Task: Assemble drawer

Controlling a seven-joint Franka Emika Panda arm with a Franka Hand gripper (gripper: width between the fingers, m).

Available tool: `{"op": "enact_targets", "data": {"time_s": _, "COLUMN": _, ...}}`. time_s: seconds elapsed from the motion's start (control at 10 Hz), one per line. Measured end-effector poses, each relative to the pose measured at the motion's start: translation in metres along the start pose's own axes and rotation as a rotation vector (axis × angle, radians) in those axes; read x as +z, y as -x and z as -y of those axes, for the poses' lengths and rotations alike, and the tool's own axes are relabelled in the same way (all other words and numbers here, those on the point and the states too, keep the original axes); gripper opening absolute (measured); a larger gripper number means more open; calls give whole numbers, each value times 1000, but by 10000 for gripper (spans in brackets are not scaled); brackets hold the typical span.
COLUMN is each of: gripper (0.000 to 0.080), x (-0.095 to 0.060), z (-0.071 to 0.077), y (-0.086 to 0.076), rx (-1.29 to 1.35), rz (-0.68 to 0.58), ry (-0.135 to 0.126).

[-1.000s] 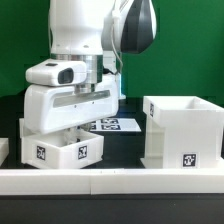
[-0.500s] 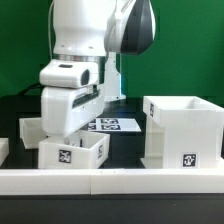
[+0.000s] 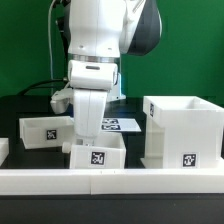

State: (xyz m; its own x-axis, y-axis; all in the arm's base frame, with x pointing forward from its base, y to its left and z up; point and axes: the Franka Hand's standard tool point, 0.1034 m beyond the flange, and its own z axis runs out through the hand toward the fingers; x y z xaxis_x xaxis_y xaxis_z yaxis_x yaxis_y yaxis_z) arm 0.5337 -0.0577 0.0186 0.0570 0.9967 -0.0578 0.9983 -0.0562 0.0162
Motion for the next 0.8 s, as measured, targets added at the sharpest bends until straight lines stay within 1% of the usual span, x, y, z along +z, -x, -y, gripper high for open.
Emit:
{"op": "enact_targets", "data": {"time_s": 0.1, "gripper": 41, "x": 0, "z": -1, "y": 0, "rx": 6, "rz": -1, "ry": 21}}
{"op": "enact_targets", "data": {"time_s": 0.2, "gripper": 41, "x": 1, "z": 0, "y": -1, "rx": 6, "rz": -1, "ry": 17}}
{"op": "enact_targets", "data": {"time_s": 0.3, "gripper": 41, "x": 1, "z": 0, "y": -7, "rx": 8, "rz": -5, "ry": 16}}
{"op": "enact_targets", "data": {"time_s": 0.4, "gripper": 41, "x": 0, "z": -2, "y": -15, "rx": 6, "rz": -9, "ry": 22}}
{"op": "enact_targets", "data": {"time_s": 0.5, "gripper": 41, "x": 0, "z": -3, "y": -21, "rx": 4, "rz": -12, "ry": 34}}
{"op": "enact_targets", "data": {"time_s": 0.6, "gripper": 41, "x": 0, "z": -4, "y": -26, "rx": -2, "rz": -11, "ry": 18}}
{"op": "enact_targets", "data": {"time_s": 0.7, "gripper": 41, "x": -1, "z": -5, "y": -25, "rx": -1, "rz": -11, "ry": 23}}
{"op": "enact_targets", "data": {"time_s": 0.8, "gripper": 41, "x": 0, "z": -3, "y": -24, "rx": 1, "rz": -10, "ry": 15}}
